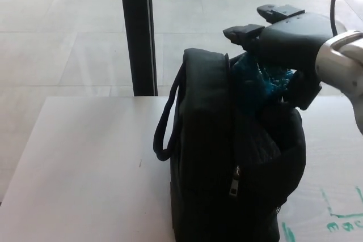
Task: The robot uses its right hand to pick up the cube kept on the middle of the desk and put it inside the bag next to it
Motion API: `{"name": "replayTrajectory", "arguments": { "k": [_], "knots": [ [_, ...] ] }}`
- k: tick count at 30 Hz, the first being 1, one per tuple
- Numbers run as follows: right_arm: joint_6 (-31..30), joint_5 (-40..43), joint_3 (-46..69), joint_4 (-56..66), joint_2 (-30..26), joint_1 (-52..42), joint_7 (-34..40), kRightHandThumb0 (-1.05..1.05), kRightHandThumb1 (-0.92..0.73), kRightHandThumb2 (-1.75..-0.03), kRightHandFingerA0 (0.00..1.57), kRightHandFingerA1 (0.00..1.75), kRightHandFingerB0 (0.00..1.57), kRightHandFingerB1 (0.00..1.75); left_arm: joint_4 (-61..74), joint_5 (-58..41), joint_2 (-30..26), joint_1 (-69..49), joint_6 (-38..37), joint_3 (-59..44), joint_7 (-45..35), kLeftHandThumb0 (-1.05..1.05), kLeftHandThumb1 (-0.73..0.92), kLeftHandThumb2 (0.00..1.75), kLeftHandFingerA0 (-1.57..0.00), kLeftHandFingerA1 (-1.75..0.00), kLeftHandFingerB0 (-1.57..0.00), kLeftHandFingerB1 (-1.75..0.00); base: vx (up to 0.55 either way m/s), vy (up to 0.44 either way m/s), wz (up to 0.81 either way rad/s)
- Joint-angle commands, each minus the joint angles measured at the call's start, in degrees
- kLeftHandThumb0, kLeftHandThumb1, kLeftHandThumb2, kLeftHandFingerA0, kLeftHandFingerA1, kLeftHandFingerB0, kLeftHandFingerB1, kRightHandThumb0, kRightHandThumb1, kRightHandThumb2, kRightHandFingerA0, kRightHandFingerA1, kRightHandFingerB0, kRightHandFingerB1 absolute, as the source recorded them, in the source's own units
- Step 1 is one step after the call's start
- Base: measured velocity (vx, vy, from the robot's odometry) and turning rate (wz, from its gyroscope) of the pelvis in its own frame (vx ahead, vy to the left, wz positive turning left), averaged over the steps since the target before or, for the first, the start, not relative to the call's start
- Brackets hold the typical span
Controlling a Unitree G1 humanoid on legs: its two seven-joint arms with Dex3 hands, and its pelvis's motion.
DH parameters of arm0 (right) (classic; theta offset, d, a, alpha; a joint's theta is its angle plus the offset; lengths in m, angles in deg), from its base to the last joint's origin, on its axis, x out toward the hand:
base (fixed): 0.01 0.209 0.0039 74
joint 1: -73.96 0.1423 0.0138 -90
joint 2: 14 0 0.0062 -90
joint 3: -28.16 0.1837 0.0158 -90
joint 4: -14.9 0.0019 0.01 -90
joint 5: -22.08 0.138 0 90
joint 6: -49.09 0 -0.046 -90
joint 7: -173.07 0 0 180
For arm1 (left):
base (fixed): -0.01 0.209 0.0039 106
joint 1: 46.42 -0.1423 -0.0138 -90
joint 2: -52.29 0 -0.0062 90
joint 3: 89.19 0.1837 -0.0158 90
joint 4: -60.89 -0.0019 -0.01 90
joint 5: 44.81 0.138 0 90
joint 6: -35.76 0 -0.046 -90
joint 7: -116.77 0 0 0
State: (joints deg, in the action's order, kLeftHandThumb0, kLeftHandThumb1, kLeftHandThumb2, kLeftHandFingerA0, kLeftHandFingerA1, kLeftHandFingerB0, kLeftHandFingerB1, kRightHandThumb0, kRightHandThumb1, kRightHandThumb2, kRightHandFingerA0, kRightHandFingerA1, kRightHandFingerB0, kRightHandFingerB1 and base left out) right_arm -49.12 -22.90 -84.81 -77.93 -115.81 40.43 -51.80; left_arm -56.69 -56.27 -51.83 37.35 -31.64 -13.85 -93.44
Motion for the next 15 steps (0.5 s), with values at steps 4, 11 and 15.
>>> {"name": "replayTrajectory", "arguments": {
  "k": [4, 11, 15],
  "knots": [
    [-2.3, 1.7, 0.1, -0.7, -2.4, 0.7, -7.3, -1.05, -0.58, -1.03, 0.00, 0.23, 0.00, 0.00, 0.6, 1.4, -1.8, 0.5, -0.1, 0.7, 0.4, -0.70, 0.63, 1.00, -0.30, -0.58, -0.34, -0.56, 0.00, 0.000, 0.00],
    [-2.8, 3.3, -0.8, 0.5, -2.6, -1.6, -9.8, -1.05, -0.62, -0.62, 0.00, 0.00, 0.00, 0.00, -1.2, 1.1, -1.8, 2.1, 0.8, 0.5, 0.9, -0.68, 0.61, 1.00, -0.29, -0.57, -0.39, -0.58, 0.00, 0.000, 0.00],
    [-7.2, 7.8, -0.2, 2.8, -0.3, -1.3, -15.5, -1.05, -0.57, -1.04, 0.05, 0.05, 0.00, 0.04, -0.9, 1.7, -2.4, 1.8, -0.5, 1.3, 0.1, -0.73, 0.63, 1.01, -0.29, -0.57, -0.34, -0.55, 0.00, 0.000, 0.00]
  ]
}}
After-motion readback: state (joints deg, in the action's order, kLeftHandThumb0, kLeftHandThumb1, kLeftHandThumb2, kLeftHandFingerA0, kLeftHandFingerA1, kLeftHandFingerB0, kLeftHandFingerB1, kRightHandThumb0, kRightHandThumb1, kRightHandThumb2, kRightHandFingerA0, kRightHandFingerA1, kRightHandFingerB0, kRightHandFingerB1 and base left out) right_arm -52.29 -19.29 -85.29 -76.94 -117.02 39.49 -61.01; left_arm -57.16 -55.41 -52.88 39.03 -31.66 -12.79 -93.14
